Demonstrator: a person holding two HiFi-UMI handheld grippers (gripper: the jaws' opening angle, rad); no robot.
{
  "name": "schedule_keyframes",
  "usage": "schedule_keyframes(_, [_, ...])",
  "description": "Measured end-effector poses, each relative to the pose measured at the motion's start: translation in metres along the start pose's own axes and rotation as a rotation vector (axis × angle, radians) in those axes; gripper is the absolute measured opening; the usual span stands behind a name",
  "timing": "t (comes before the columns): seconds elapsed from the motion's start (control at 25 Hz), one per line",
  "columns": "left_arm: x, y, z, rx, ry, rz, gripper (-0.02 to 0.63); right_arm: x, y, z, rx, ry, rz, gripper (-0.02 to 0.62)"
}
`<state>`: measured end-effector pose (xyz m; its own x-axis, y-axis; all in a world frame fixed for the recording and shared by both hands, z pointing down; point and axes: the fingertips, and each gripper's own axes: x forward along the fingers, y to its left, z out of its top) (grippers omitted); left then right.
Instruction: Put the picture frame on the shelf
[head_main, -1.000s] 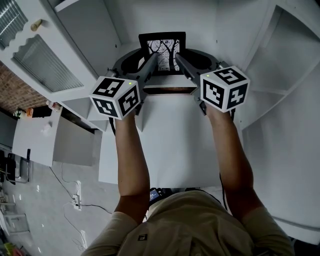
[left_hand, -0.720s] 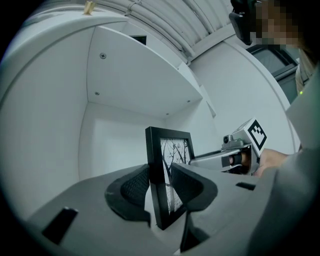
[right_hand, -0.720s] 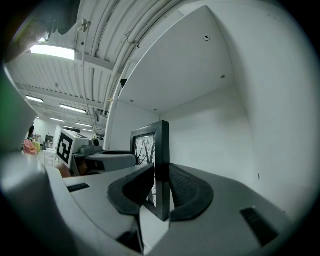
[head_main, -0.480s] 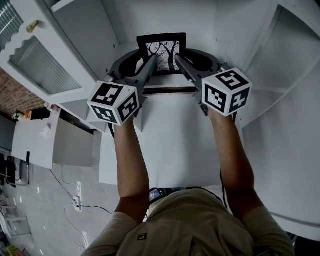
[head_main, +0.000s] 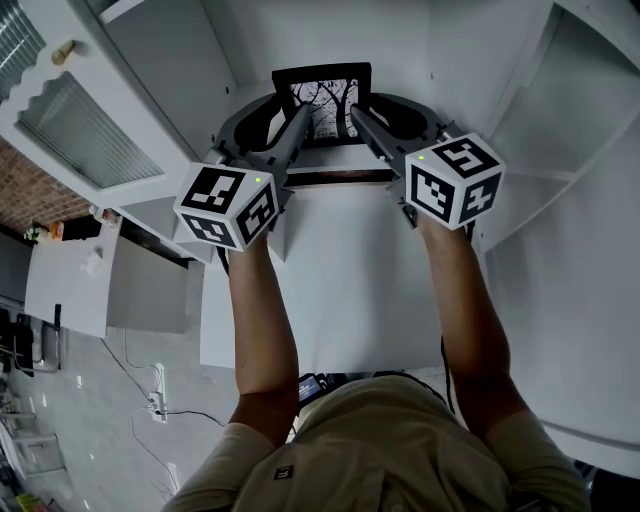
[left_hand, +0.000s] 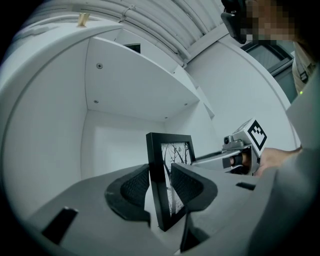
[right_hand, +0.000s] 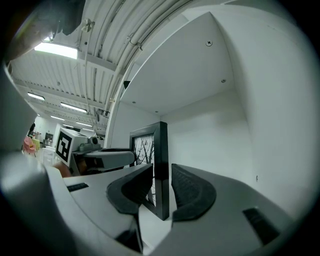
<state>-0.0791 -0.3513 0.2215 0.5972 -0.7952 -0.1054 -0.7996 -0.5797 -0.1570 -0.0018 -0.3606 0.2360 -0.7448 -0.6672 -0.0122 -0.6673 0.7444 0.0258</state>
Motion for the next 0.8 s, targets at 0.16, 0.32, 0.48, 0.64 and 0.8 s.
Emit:
schedule_keyframes(0.16, [-0.002,0.001,-0.001,0.005,0.001,0.011,0.120,-0.001,0.000,0.002,-0.002,-0.006,0.000,0.100])
schedule_keyframes(0.32, [-0.003,0.003,0.000,0.022,0.001,0.026,0.120,0.000,0.000,0.002,-0.006,-0.008,-0.005,0.100])
schedule_keyframes(0.48, [-0.006,0.003,0.003,0.029,0.002,0.029,0.120,0.000,0.001,0.003,-0.007,-0.010,-0.012,0.104])
schedule_keyframes(0.64, [-0.011,0.003,0.003,0.047,0.003,0.051,0.120,-0.003,0.002,0.005,-0.015,-0.017,-0.027,0.120])
schedule_keyframes(0.8, [-0.011,0.002,0.004,0.051,0.002,0.053,0.120,-0.003,0.002,0.006,-0.018,-0.023,-0.035,0.124])
